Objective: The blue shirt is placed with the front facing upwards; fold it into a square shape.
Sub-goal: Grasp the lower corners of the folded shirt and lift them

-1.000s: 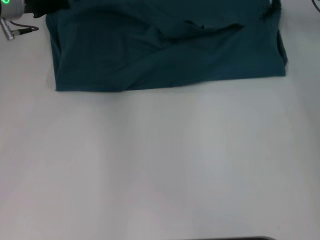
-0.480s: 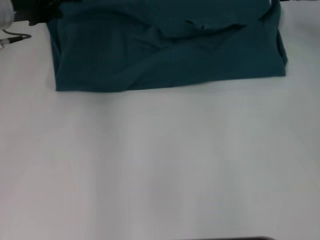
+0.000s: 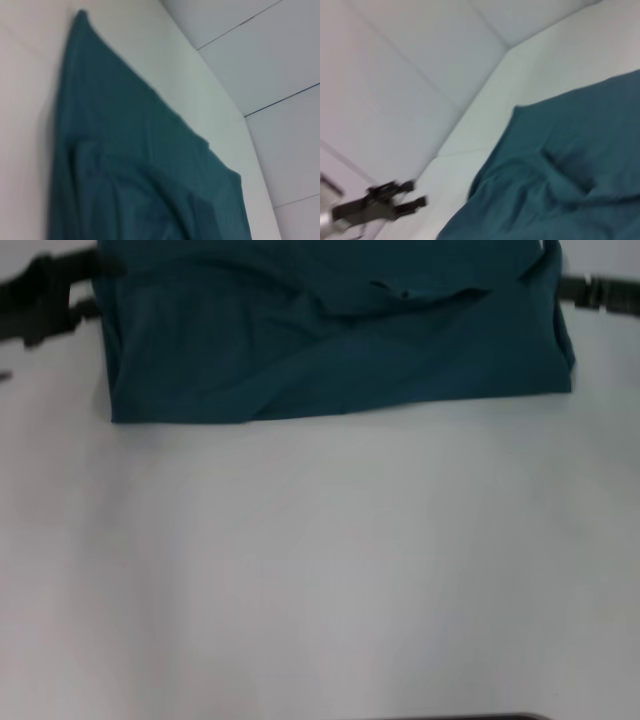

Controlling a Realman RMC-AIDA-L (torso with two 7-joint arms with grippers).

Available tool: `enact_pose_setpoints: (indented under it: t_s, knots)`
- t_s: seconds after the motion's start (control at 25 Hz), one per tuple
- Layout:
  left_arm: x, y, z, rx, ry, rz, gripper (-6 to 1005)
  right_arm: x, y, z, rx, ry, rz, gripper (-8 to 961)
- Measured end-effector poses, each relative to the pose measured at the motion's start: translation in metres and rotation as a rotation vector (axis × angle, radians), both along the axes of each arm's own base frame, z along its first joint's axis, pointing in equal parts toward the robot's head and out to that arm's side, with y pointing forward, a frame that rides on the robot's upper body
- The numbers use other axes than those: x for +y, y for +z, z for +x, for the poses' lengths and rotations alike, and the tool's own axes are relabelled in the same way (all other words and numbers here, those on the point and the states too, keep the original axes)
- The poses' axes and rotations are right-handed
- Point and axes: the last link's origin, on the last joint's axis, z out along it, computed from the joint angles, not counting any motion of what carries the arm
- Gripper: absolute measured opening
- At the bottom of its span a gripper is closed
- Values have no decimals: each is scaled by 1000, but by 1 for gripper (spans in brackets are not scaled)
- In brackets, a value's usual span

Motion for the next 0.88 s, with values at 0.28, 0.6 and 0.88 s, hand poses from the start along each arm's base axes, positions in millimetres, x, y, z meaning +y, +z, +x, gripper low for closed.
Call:
enact_pose_setpoints:
  t_s: [0.28,0.6,0.88]
  knots:
    - [-30,-23,-26,35,-16,-24,727,-47,-19,11,47,111,-32,899]
    - [-35,-32,-48,116,35,23,724,-50,-19,13,53,115,-22,897]
    - [-35,-44,-43,130,9,-24,721,-47,-18,13,62,114,-14,895]
